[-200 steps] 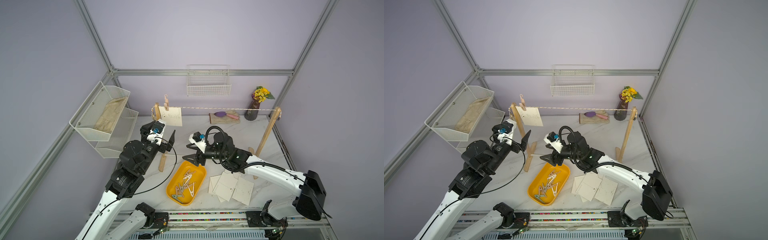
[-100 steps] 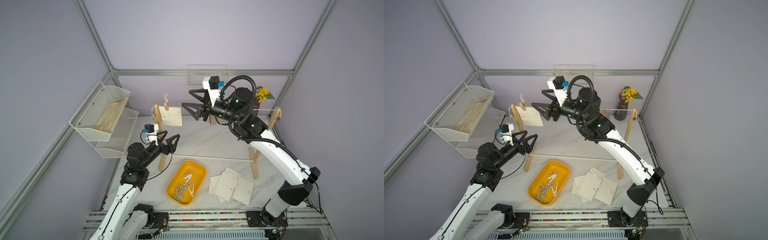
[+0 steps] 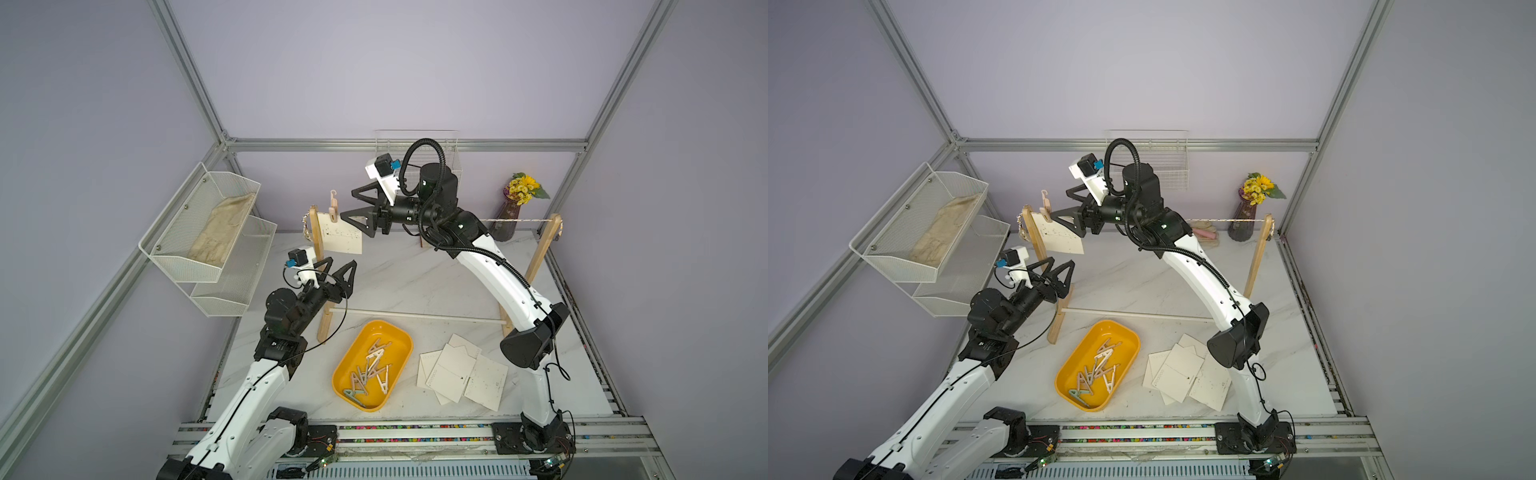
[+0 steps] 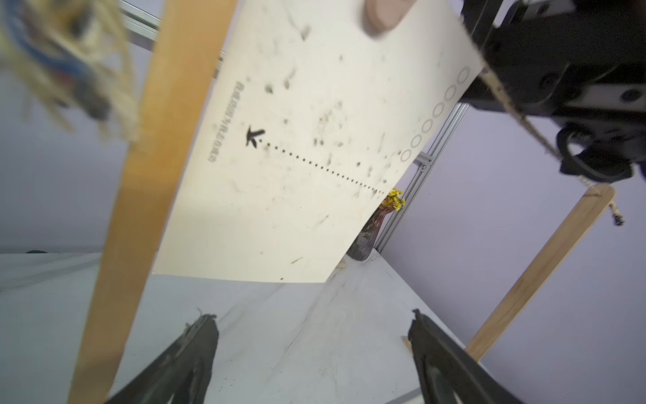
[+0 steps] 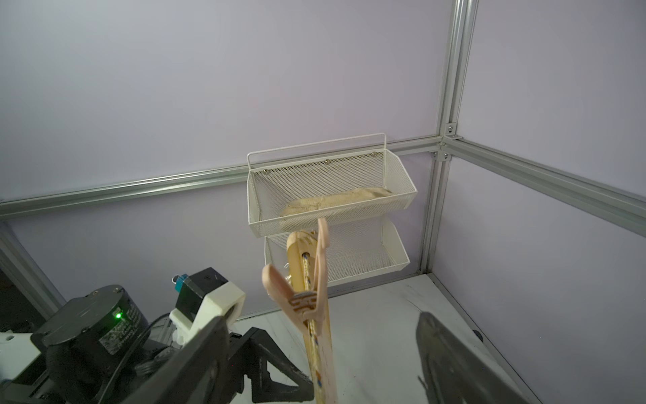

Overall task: Remove the postcards from the strings
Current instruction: Pinch the postcard on the clothesline.

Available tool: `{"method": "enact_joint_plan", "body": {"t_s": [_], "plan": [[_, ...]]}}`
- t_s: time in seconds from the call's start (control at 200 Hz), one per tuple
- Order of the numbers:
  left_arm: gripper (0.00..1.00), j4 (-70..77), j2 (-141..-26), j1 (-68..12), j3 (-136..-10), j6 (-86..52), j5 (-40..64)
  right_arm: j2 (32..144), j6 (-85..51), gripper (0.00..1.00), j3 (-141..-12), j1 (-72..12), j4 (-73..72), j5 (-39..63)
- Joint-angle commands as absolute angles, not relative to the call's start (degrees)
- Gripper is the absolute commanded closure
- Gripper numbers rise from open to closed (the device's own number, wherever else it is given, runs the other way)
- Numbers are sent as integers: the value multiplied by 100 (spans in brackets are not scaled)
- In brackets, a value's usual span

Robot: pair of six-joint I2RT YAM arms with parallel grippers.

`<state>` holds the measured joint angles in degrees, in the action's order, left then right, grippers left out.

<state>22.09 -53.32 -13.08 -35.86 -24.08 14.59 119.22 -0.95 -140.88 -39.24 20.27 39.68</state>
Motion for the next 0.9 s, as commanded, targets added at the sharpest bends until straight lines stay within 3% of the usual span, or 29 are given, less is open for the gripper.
{"method": "enact_joint_plan", "body": {"t_s": [0.0,0.22,0.505,0.695,0.895], "plan": [[12,2255,-5519,-1846,-3797,-1183,626,11858,65,14,-14341,-3929,2092,4206],[8,2377,-5919,-2456,-3890,-360,-914,11846,135,11,-14338,-3928,2153,4219],[7,4052,-6714,-2850,-3682,495,-2037,11890,116,11,-14322,-3925,2071,4166],[5,5144,-7000,-2926,-3520,735,-2307,12009,97,11,-14414,-3929,2038,4378],[5,5305,-7252,-2918,-3662,734,-2594,12068,167,11,-14411,-3946,2022,4431]]}}
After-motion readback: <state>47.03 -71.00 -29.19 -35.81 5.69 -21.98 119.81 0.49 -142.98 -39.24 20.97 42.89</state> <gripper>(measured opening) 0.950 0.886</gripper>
